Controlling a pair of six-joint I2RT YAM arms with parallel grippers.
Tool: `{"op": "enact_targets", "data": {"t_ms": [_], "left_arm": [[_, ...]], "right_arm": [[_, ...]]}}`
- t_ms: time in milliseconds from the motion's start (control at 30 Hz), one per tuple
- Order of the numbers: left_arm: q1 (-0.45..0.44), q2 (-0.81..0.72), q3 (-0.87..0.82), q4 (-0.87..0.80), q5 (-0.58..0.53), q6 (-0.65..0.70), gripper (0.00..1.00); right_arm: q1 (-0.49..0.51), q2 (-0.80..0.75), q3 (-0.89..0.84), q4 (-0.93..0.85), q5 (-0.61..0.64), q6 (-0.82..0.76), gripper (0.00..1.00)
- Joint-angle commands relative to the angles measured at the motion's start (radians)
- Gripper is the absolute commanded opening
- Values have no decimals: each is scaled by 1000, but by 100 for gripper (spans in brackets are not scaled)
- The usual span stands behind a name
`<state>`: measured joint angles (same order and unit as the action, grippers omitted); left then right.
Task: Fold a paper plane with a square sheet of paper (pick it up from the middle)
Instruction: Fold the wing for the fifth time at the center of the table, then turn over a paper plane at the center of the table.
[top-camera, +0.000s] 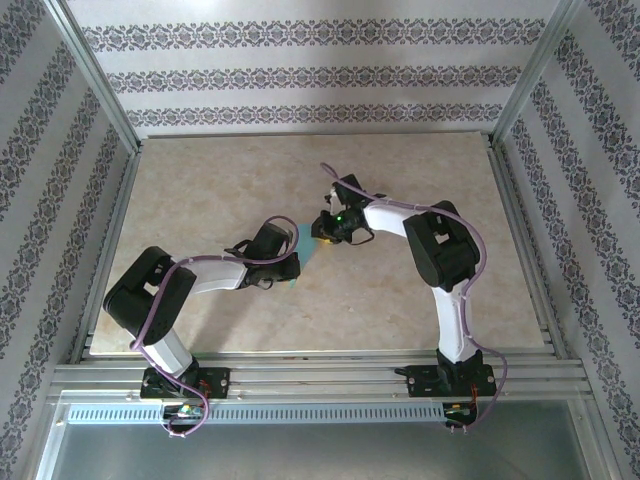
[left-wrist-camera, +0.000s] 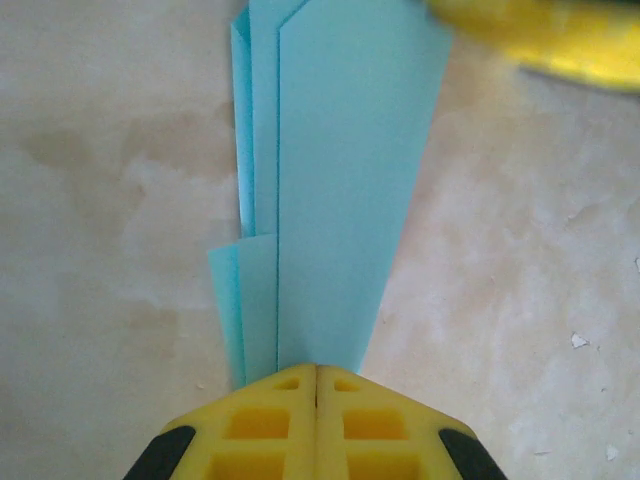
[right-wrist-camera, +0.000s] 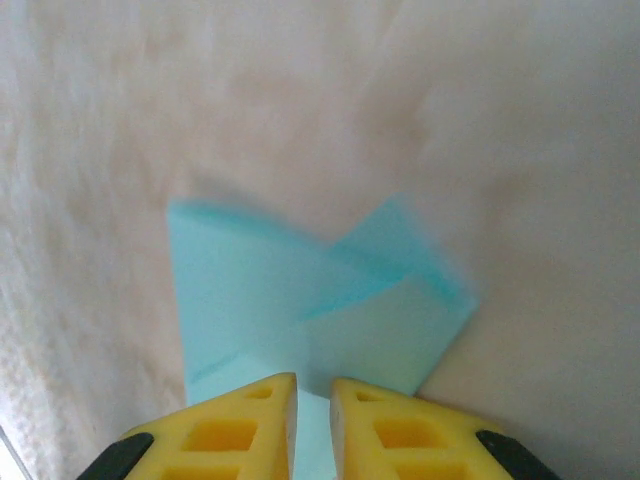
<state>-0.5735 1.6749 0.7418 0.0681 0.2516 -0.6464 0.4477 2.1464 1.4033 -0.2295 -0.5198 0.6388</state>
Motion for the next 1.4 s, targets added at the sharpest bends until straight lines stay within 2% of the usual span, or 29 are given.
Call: {"op": "enact_targets", "data": {"t_ms": [0,233,433,467,567,667,700,933,1167,1300,1367], "left_arm": [[4,59,-26,-185,32,46,0],[4,61,3,-227,31,77,0],[5,7,78,-248,68,100,0],[7,-11,93,-248,77,98,3],[33,-78,128,-241,103,86,22],[90,-157,118,-234,123,71,27],[113,-186,111,-237,125,70,32],[262,-325,72,-294,65,126,62],[350,-388,18,-296,-34,138,90],[389,-424,-12,-307,-72,152,100],[400,-437,-22,-308,-86,153,100]], "right_arm": [[-56,52,58,-13,122,-44,23],[-114,46,114,-41,143,-66,23],[-84,-149,-1,-26,163,-69,27],[-75,-173,-27,-19,168,-62,28],[-48,-238,-102,-17,195,-24,33],[-28,-301,-174,-4,228,31,42],[-22,-324,-193,-4,240,48,44],[80,-397,-221,-83,354,128,60],[245,-306,-93,-258,557,195,67],[306,-231,-2,-345,650,221,69],[327,-191,49,-390,680,228,69]]}}
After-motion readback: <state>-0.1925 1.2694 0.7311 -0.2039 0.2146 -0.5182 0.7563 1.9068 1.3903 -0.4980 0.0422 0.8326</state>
